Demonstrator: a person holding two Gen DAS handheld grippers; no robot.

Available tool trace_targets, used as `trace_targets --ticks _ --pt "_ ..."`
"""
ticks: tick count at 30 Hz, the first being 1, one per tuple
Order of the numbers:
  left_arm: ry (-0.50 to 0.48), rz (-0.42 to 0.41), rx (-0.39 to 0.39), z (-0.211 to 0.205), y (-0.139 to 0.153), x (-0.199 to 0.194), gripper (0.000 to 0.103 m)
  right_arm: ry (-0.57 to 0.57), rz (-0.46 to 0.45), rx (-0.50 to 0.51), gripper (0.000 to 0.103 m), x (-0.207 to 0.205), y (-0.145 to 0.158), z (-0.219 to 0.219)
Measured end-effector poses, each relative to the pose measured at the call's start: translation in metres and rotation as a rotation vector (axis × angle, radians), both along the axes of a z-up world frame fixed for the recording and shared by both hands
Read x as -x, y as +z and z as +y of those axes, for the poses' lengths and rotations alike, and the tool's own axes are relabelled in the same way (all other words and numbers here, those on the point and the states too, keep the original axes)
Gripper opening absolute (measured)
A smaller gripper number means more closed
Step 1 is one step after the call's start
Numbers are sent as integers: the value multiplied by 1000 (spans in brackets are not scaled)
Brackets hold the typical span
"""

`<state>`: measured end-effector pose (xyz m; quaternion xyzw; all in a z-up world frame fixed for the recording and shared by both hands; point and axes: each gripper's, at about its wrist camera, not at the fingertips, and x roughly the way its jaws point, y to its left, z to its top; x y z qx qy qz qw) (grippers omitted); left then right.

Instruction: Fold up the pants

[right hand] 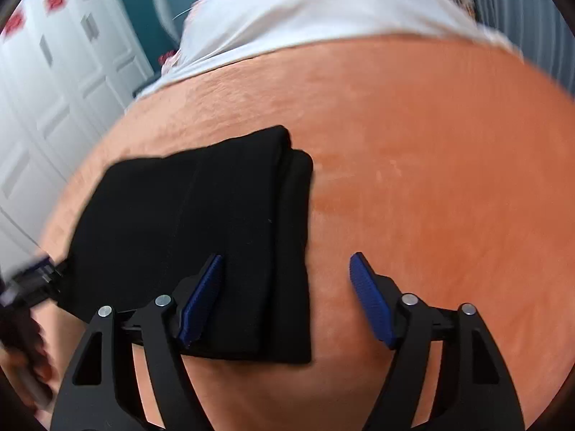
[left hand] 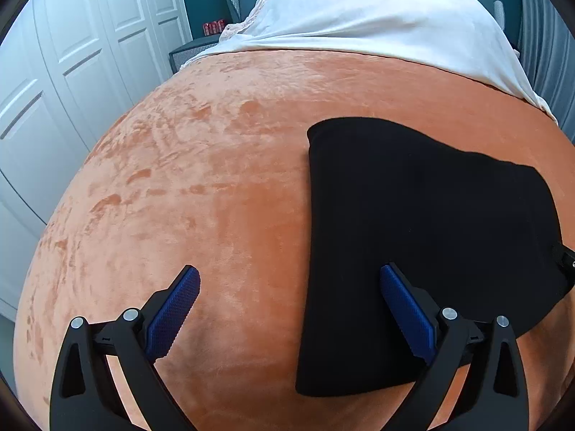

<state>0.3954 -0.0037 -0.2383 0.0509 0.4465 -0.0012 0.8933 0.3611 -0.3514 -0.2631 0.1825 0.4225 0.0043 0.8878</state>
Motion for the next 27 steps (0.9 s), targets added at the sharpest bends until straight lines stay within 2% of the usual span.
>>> trace_targets --ticks 2,4,5,6,7,8,9,11,17,23,27 --pt "16 2 -22 4 14 8 96 -24 -11 8 60 14 15 1" --pt "5 0 -33 6 29 25 96 -52 -52 105 62 39 39 9" --pt "-8 -11 -32 8 40 40 96 -45 -86 135 65 56 53 14" --pt "-15 -19 -40 9 48 53 96 -42 -108 153 75 72 64 18" --pt "-26 -23 -47 9 55 67 97 -48 -121 169 80 87 72 22" --pt "-34 -33 -60 9 65 86 97 -59 -131 174 88 106 80 26" --pt "-33 -41 -82 8 72 102 97 -58 -137 158 91 126 86 30" --pt "-35 -54 -93 6 85 135 97 -62 -135 136 92 152 92 35" --pt "-26 -29 -48 6 107 203 97 -97 -95 67 92 218 102 51" --pt "-38 -24 -21 0 120 252 97 -118 -106 166 95 257 124 75" --pt "-48 -43 -38 -4 125 280 97 -112 -107 177 95 281 131 87"
